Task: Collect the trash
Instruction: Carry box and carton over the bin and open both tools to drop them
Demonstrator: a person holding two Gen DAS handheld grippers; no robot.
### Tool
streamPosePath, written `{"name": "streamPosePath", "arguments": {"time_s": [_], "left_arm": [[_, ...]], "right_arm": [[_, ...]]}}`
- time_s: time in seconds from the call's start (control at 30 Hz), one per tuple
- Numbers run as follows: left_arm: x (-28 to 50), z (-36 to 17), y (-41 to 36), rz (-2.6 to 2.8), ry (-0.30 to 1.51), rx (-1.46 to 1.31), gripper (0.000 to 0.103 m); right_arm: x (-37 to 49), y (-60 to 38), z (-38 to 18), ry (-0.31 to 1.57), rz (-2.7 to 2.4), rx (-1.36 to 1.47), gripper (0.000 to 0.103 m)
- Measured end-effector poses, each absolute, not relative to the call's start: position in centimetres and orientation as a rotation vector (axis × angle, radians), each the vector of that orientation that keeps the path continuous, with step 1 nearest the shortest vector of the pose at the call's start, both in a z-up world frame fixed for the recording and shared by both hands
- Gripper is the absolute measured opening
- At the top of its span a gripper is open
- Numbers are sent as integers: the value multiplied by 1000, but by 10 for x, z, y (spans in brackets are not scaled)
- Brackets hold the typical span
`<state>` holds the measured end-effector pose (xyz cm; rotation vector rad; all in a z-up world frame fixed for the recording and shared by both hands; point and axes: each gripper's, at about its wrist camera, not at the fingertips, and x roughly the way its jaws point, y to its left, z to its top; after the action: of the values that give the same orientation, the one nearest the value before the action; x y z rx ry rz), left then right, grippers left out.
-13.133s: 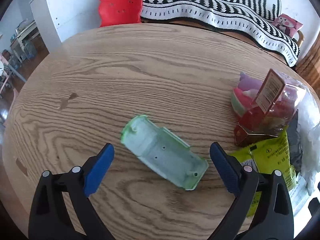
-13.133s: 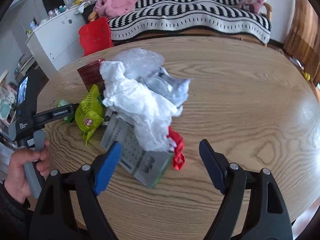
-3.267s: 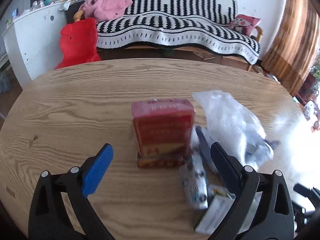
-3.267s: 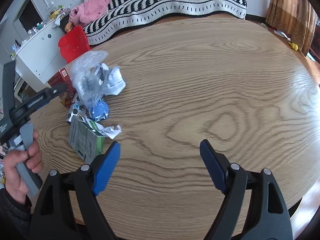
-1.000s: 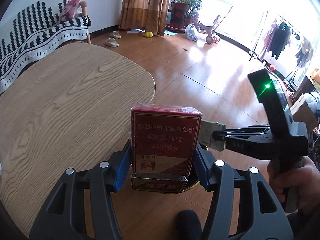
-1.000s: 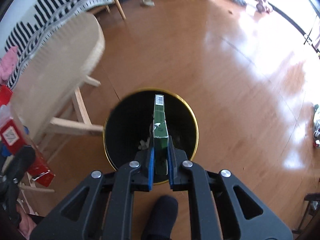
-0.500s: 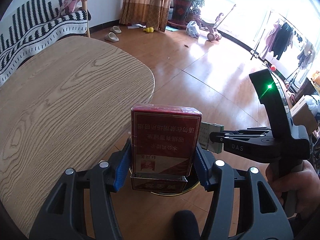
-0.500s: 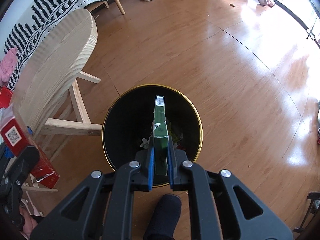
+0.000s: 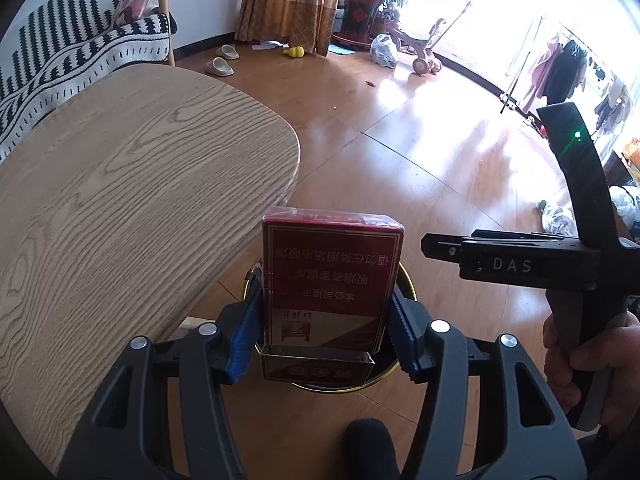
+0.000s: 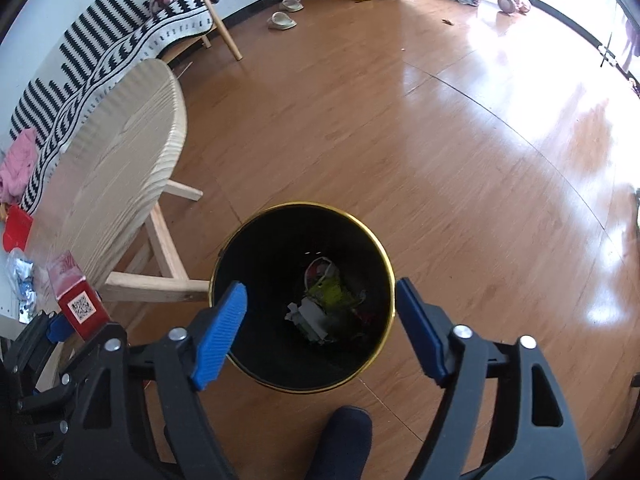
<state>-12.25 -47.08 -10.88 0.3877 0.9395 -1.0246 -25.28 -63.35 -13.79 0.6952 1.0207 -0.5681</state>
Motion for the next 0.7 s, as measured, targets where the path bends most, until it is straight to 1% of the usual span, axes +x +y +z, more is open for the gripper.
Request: {"name": "streamPosePath", "arguments": {"time_s": [0.13, 0.17, 0.23, 0.27, 0.37, 0.43, 0.57, 0.7], "left_arm": [[-121, -109, -478, -1049, 926, 396, 57], [-120, -109, -480, -1056, 920, 394, 61], [-117, -106, -481, -1065, 908, 384, 79], [-115, -104, -479, -1063, 898, 370, 82], [-111, -101, -475, -1057, 904, 342, 83], [-107, -99, -471, -1049, 913, 328, 87], [-103, -93, -460, -1021, 904, 324, 91], [-93, -79, -440, -962, 894, 314, 95]], "right_arm": [[-261, -639, -134, 984, -590, 725, 77], [-262, -641, -132, 974, -593, 729, 78], [-264, -642, -129, 960, -592, 734, 79], [-263, -642, -128, 957, -590, 734, 79], [-262, -640, -127, 955, -583, 728, 79], [-259, -639, -126, 956, -577, 725, 79], [-251, -632, -120, 952, -564, 713, 79], [-238, -619, -110, 940, -537, 690, 84]]}}
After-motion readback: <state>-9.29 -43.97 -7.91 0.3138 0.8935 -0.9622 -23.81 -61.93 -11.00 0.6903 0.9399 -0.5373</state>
